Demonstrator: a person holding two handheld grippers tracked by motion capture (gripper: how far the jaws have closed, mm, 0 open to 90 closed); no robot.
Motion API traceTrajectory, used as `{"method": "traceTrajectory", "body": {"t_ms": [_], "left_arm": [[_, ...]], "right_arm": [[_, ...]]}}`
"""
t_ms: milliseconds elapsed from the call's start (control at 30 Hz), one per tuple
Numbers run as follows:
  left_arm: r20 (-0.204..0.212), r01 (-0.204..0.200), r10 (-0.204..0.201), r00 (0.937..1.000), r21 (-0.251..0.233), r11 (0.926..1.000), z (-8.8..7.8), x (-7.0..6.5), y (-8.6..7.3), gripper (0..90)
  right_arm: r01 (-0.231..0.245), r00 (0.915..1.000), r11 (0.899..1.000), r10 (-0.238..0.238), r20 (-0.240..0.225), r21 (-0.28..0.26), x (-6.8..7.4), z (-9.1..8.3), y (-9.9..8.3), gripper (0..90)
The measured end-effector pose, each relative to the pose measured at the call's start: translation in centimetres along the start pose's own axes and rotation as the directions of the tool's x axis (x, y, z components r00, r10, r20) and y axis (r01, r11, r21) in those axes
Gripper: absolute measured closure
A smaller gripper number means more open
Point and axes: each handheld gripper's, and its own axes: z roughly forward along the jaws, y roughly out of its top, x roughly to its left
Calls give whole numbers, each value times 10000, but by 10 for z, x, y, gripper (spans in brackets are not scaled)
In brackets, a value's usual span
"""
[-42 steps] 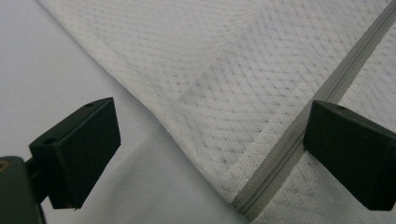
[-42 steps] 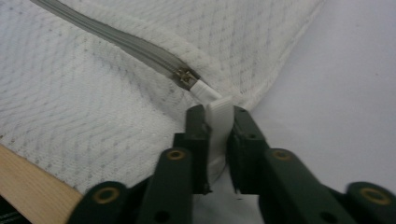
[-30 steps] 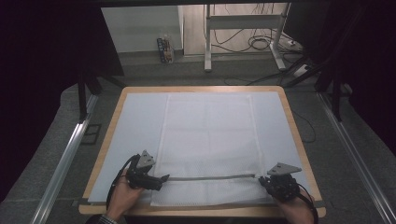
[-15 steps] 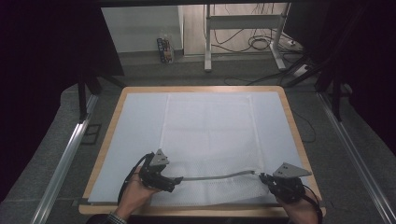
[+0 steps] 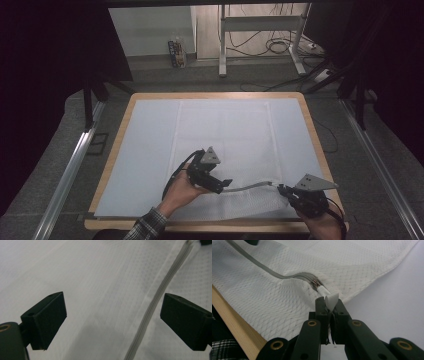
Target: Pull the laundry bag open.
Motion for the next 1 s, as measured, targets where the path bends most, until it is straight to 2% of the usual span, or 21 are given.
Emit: {"method": "traceTrajectory", "body": {"t_ms": [200,233,267,400,500,667,767,1000], "left_arm": [[484,-419,429,9979,-203,9989,23,-15,30,68],[516,-647,653,9965,-134,9978,26,-16,35,68],[540,-521,536,9971,-291,9982,30,-20,38,68],[635,-1032,1040,9925,-161,9945,43,-29,53,69],[745,-1223,1227,9896,-92,9924,53,-35,61,69],[757,-1625,1617,9839,43,9867,67,-44,69,69],[818,-1682,1672,9825,50,9857,73,-46,70,69],[719,-1624,1611,9843,128,9866,81,-47,69,67]], "right_arm": [[-39,9999,10000,40,-107,39,-1,0,0,847],[-60,9999,10000,61,-123,45,-1,0,0,847],[-61,9999,10000,62,-138,48,-1,0,0,847],[-90,9998,9999,91,-202,80,-2,1,0,847],[-105,9997,9999,107,-241,72,-2,0,0,847],[-104,9996,9999,105,-280,42,-2,0,0,846],[-107,9994,9999,108,-314,25,-2,-1,0,846],[-133,9994,9999,133,-309,-5,-3,-1,0,846]]}}
